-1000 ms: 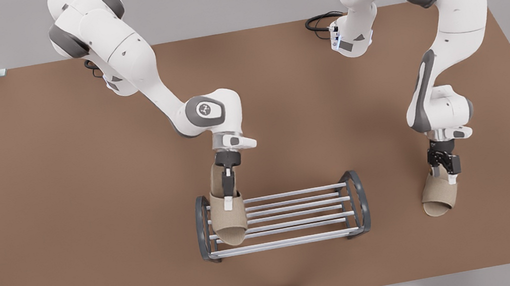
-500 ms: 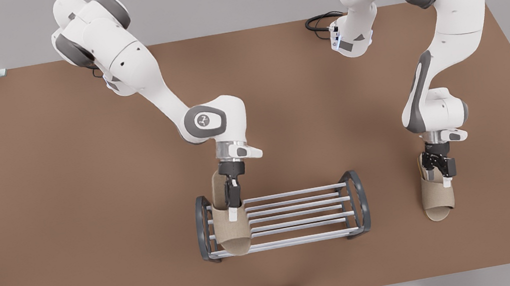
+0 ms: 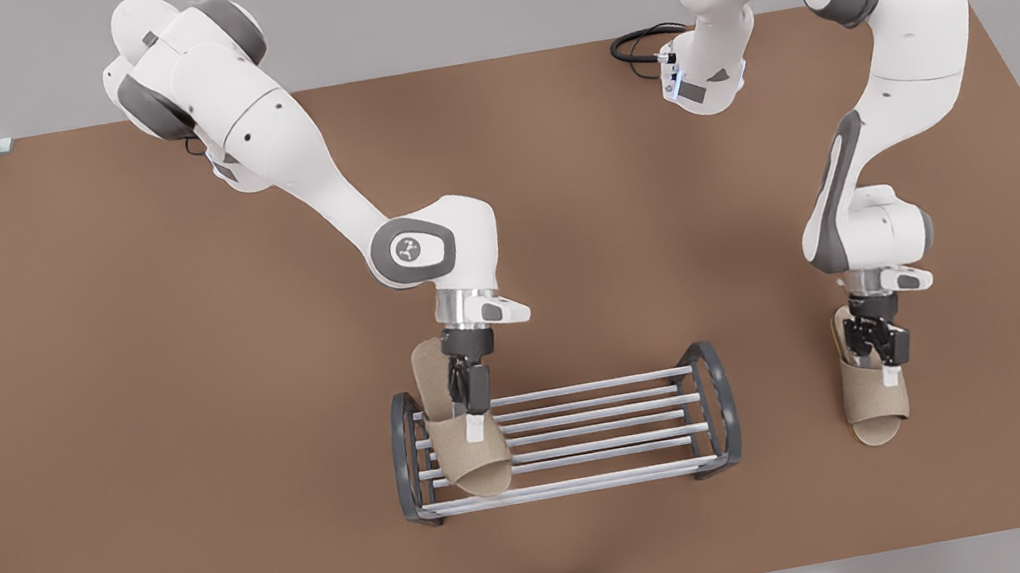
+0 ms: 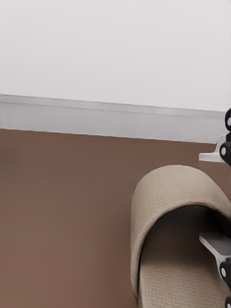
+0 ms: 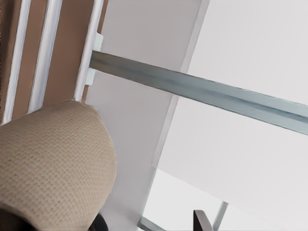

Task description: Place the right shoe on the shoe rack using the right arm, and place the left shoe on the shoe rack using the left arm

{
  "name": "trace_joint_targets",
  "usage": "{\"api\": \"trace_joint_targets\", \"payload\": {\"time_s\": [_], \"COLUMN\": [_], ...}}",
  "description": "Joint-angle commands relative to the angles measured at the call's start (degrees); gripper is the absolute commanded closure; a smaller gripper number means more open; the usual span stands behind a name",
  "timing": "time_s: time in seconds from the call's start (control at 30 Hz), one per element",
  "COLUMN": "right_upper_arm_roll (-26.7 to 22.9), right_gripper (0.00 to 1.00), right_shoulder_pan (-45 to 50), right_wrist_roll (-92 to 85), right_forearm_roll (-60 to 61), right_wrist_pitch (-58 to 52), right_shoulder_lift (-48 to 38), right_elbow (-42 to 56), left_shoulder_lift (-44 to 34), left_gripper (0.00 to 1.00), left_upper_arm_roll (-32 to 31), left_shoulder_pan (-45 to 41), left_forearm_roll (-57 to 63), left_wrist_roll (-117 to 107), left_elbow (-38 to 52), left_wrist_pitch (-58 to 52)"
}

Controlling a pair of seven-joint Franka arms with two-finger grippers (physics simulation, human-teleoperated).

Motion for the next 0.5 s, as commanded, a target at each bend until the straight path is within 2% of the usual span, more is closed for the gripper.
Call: {"api": "trace_joint_targets", "payload": {"time_s": [0.0,0.07,0.1,0.13,0.23,0.27,0.3,0.47], "right_upper_arm_roll": [0.01,0.1,0.19,0.01,0.01,-0.16,-0.6,-0.87], "right_gripper": [0.0,0.0,0.0,0.0,0.0,0.0,0.0,0.0], "right_shoulder_pan": [0.03,0.03,0.03,0.91,1.17,1.17,1.17,1.61], "right_wrist_roll": [-10.29,-12.13,-27.31,-34.64,-36.04,-38.06,-38.24,-37.89], "right_forearm_roll": [0.42,1.29,14.28,20.46,21.95,23.88,23.89,23.89], "right_wrist_pitch": [0.03,-0.15,-0.41,-2.16,-2.43,-1.47,-0.85,-0.32], "right_shoulder_lift": [0.55,1.87,1.96,2.4,2.58,2.75,3.02,4.86], "right_elbow": [0.76,2.61,4.19,5.6,6.57,6.92,7.27,10.96], "left_shoulder_lift": [0.67,2.16,2.51,3.04,3.57,3.57,3.65,4.18], "left_gripper": [0.22,0.22,0.22,0.22,0.22,0.26,0.42,0.41], "left_upper_arm_roll": [0.0,0.0,0.0,0.0,0.0,0.0,0.0,0.0], "left_shoulder_pan": [0.0,0.09,0.09,0.0,0.0,0.0,0.09,0.0], "left_forearm_roll": [0.24,0.15,0.24,0.24,0.24,0.15,0.15,0.15], "left_wrist_roll": [-0.93,-1.02,-0.93,-0.93,-1.02,-1.02,-1.02,-1.02], "left_elbow": [1.7,3.2,3.64,3.99,4.87,4.87,5.3,5.31], "left_wrist_pitch": [0.19,0.19,0.19,0.1,0.19,0.27,0.36,0.27]}}
